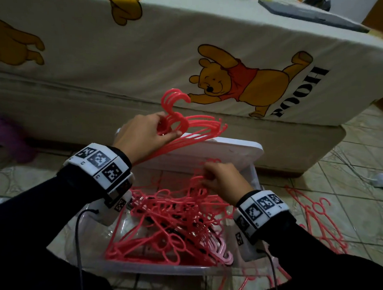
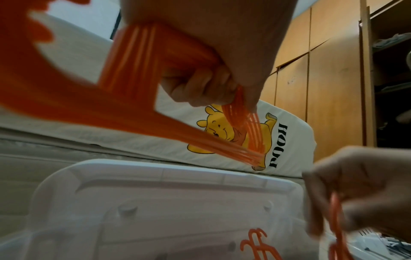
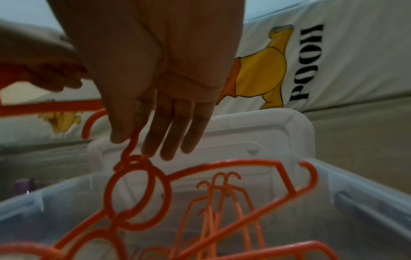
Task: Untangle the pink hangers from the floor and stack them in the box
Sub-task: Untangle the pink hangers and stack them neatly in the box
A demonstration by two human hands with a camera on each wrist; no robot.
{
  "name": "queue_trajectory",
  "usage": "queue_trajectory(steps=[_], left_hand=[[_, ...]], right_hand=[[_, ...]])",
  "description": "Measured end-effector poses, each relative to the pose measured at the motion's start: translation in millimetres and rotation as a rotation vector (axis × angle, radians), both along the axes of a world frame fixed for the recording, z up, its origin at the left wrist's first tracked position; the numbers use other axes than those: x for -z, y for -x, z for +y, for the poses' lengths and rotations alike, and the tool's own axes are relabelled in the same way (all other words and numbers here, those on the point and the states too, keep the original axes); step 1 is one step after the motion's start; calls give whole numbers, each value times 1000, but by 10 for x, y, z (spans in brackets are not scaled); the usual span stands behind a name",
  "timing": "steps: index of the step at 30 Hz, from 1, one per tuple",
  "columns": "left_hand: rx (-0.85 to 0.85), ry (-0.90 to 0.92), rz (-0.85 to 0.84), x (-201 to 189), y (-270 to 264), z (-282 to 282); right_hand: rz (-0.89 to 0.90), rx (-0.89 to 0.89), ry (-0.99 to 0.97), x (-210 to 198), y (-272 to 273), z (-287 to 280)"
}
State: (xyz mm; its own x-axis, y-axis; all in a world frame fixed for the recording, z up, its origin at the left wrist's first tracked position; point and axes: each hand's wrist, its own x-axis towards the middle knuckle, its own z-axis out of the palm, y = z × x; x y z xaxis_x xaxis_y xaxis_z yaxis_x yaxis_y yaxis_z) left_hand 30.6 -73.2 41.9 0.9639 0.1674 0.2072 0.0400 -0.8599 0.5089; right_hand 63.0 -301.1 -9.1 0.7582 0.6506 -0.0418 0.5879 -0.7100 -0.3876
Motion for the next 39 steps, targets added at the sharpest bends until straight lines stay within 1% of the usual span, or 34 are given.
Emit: queue_trajectory(steps=[2, 4, 9, 14, 17, 19, 21, 23, 25, 27, 30, 34, 35, 37, 39], left_hand=[[-7, 7, -46, -1, 8, 9], [-15, 4, -82, -14, 21, 14], [-9, 4, -92, -22, 25, 26], [-14, 10, -65, -4, 1, 27], [-10, 19, -60, -8, 0, 27], [-4, 21, -55, 1, -6, 35], [-1, 13, -39, 9, -6, 38], [3, 15, -12, 12, -3, 31], [18, 28, 11, 1, 12, 9], [51, 55, 11, 1, 19, -11], [146, 134, 21, -1, 53, -89], [338, 305, 125, 15, 108, -199], [376, 319, 144, 29, 114, -211], [423, 288, 149, 28, 124, -232], [439, 247, 131, 49, 102, -228]], right_hand=[[-5, 16, -82, -63, -12, 19], [32, 48, -142, -130, -26, 32], [245, 114, -306, -238, -56, 47], [617, 130, -280, -191, -23, 71], [736, 110, -283, -160, 21, 87], [776, 51, -261, -134, 56, 97], [762, -32, -203, -105, 88, 115], [710, -86, -174, -64, 110, 136], [577, -94, -173, -23, 108, 150], [481, -69, -203, 4, 98, 163], [479, -12, -317, 3, 84, 181], [344, 64, -450, -46, 40, 187], [305, 75, -466, -65, 35, 190], [244, 84, -476, -90, 24, 194], [245, 99, -496, -120, 25, 189]])
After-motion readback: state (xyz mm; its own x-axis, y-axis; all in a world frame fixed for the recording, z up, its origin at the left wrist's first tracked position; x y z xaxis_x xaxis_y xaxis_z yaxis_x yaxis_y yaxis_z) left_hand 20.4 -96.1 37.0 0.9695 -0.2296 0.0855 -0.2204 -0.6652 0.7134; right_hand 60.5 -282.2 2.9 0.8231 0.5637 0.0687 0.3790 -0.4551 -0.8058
